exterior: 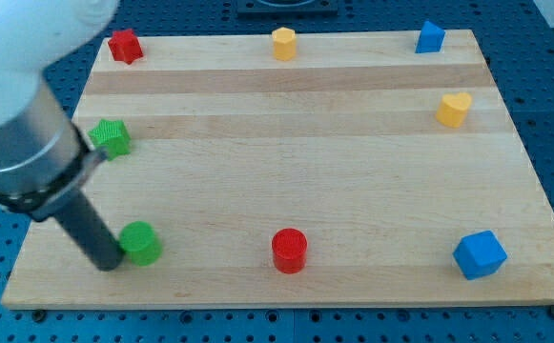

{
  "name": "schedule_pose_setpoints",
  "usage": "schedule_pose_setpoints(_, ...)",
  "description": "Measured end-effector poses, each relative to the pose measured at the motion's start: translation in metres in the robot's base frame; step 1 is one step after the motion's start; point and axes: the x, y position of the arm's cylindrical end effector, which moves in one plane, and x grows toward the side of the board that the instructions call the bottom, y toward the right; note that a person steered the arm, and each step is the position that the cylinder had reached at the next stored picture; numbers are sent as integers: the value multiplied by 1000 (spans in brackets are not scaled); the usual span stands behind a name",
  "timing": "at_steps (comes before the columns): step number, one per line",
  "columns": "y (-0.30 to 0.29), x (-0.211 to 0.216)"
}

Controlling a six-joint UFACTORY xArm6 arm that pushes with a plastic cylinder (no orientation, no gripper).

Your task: Push the red circle into the cube

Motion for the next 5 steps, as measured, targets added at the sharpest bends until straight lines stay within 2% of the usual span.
schedule_pose_setpoints(5,259,-2)
